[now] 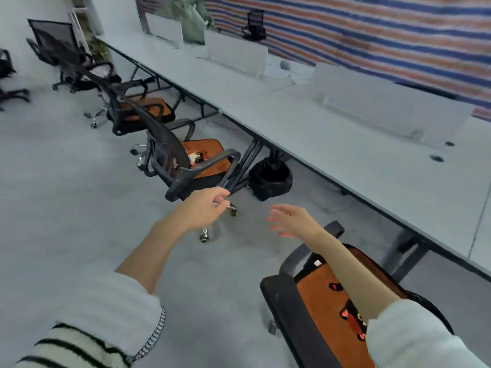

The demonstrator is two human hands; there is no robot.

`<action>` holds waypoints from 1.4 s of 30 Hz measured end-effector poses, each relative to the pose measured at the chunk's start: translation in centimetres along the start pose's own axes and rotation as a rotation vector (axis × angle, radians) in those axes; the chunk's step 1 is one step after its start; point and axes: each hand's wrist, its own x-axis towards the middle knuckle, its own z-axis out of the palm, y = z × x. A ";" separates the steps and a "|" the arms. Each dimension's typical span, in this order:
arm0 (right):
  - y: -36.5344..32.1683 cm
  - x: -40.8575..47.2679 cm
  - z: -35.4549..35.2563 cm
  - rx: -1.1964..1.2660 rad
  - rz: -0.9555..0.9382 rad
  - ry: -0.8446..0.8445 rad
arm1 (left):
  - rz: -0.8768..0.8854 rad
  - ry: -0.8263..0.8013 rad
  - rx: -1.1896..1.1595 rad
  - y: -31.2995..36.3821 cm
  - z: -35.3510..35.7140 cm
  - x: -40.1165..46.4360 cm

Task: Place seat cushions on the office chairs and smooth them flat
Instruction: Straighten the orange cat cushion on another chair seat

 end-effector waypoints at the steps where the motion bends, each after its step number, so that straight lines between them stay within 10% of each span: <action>1: -0.7 1.2 0.5 0.009 0.010 0.002 | 0.005 -0.009 0.000 -0.8 -0.6 1.1; 27: -19.3 45.1 2.7 0.213 0.115 0.200 | 0.059 -0.115 0.072 -17.1 -19.7 44.7; 42: -18.1 70.4 4.5 0.130 0.293 0.045 | -0.426 -0.301 0.024 -31.5 -14.1 66.2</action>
